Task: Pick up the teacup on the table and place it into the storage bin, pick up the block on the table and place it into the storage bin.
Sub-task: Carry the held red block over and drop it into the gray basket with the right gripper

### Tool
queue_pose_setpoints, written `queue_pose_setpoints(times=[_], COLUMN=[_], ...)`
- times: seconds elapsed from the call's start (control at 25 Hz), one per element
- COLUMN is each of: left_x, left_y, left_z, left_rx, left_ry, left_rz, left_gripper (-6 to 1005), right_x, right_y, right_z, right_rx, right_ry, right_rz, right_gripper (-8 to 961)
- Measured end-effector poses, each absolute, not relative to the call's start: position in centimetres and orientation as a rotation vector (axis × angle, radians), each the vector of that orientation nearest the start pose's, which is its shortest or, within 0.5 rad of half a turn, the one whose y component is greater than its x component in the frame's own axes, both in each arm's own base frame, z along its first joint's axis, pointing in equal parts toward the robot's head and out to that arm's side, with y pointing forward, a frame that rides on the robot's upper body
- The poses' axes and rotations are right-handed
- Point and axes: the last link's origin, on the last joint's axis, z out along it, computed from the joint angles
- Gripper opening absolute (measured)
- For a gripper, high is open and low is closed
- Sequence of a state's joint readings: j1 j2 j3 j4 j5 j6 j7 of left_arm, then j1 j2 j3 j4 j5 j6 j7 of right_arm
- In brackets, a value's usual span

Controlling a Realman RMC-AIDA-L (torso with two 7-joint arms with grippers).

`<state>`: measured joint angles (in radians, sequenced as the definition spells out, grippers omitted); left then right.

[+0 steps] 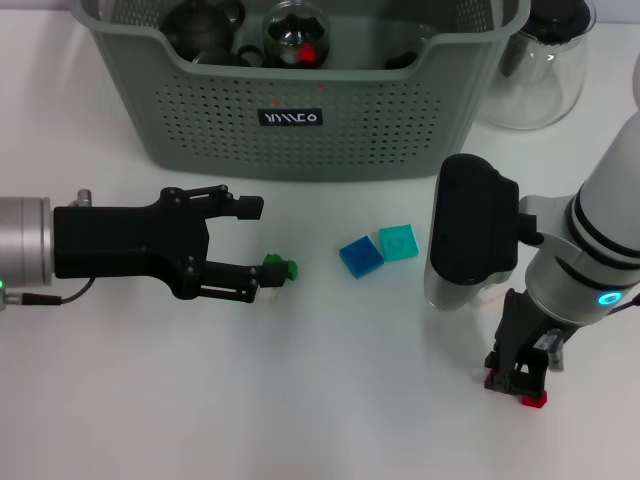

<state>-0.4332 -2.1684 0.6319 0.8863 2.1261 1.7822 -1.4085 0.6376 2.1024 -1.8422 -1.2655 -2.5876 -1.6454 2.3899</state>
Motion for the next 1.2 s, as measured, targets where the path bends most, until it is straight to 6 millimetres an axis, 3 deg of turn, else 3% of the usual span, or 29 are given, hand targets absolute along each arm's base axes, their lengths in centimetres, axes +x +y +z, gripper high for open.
queue_pose_setpoints(times=[0.36, 0.64, 0.76, 0.96, 1.2], left_x=[-26.1, -26.4, -26.6, -27.3, -27.2], left_y=[28.6, 28.4, 28.2, 27.8, 27.5], left_z=[0.3, 0.1, 0.3, 0.4, 0.5], left_rx=[-2.846, -2.861, -2.856, -2.868, -2.880], left_ry=[-0.589, -0.600, -0.609, -0.635, -0.607], left_rz=[-0.697, -0.666, -0.660, -0.620, -0.633], left_gripper=[922, 921, 921, 921, 921], right_x=[16.9, 15.0, 13.1, 8.2, 3.2], right_y=[29.3, 30.9, 32.0, 34.1, 37.8], right_z=[-7.0, -4.6, -3.3, -0.6, 2.5], right_rx=[-2.934, -2.938, -2.962, -2.995, -2.947], right_ry=[0.317, 0.320, 0.323, 0.279, 0.291], right_rz=[-1.014, -0.865, -0.750, -0.472, -0.127], right_gripper=[172, 173, 173, 173, 172])
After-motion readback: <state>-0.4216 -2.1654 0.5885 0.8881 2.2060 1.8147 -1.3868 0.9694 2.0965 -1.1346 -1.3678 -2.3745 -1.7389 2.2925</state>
